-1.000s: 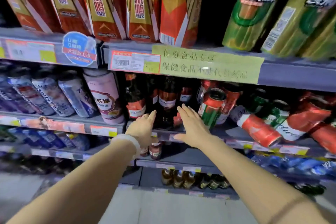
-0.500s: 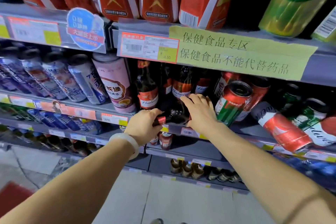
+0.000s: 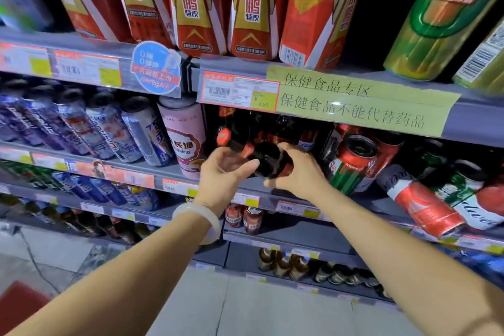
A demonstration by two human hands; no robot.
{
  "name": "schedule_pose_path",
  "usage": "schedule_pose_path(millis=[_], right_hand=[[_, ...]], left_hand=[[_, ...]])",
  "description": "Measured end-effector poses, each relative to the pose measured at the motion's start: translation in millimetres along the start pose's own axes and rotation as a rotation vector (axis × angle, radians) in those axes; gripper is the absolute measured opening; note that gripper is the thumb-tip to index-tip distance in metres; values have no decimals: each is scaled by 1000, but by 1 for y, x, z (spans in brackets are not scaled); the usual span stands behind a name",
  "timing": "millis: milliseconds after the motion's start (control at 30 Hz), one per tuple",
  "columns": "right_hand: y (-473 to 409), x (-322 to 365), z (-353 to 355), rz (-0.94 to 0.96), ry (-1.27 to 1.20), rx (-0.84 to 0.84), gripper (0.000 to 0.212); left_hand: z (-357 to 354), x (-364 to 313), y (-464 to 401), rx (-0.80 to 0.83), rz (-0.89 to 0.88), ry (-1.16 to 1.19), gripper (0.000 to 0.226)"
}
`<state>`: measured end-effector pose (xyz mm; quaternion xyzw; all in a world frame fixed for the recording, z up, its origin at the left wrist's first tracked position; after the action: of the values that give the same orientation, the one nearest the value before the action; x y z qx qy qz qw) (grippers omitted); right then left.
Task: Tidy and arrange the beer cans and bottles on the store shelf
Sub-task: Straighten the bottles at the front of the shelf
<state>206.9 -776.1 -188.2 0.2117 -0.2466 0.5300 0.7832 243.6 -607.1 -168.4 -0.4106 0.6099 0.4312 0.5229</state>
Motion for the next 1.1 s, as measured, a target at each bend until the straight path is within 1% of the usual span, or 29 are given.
schedule_pose_path(millis=[33, 100, 167, 267, 400, 467, 533, 567, 667, 767, 800, 833, 900, 933, 1033, 1100], right_hand=[[-2, -3, 2, -38, -106, -15, 86], [-2, -10, 5, -95, -292, -42, 80], [-1, -17, 7, -147, -395, -76, 80], [-3, -28, 7, -215, -426, -88, 80], [-3, -44, -2, -265, -425, -36, 84], [-5, -50, -4, -273, -370, -19, 78], [-6, -52, -6, -274, -327, -9, 69], [-8, -50, -8, -269, -329, -12, 68], [-9, -39, -15, -229, -355, -44, 75], [-9, -31, -18, -219, -405, -84, 84], [-8, -30, -19, -230, -396, -89, 83], [-8, -30, -20, -243, -375, -92, 76], [-6, -32, -22, -290, -321, -85, 53], [-5, -34, -23, -310, -307, -81, 48], [-2, -33, -25, -308, -280, -76, 46], [2, -33, -27, -283, -265, -72, 49]], left_hand=[[-9, 2, -3, 38, 20, 7, 31], [-27, 4, -10, 109, 21, -62, 38], [-40, 2, -18, 162, -12, -164, 46], [-52, 1, -31, 208, -71, -278, 51], [-66, 0, -37, 283, -114, -380, 54], [-67, 0, -39, 296, -120, -417, 56], [-62, 2, -43, 282, -113, -449, 60], [-57, 4, -45, 271, -105, -466, 63], [-45, 6, -47, 223, -104, -512, 69], [-34, 7, -46, 142, -136, -536, 62], [-31, 8, -45, 112, -148, -544, 60], [-29, 9, -44, 87, -159, -549, 58], [-28, 13, -40, 63, -175, -547, 54], [-29, 16, -38, 59, -171, -548, 53], [-28, 27, -31, 24, -123, -634, 47], [-32, 36, -23, 57, -103, -738, 38]])
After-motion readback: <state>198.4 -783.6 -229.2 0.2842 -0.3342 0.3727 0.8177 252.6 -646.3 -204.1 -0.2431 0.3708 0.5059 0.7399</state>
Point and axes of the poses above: each hand's wrist, its own y-axis away from the middle knuckle, its own z-axis out of the back of the hand, x = y × z, the point moved 9 cm from there along -y, towards the middle knuckle, and after that the axes turned 1 degree about -x, right-handed, at the moved point
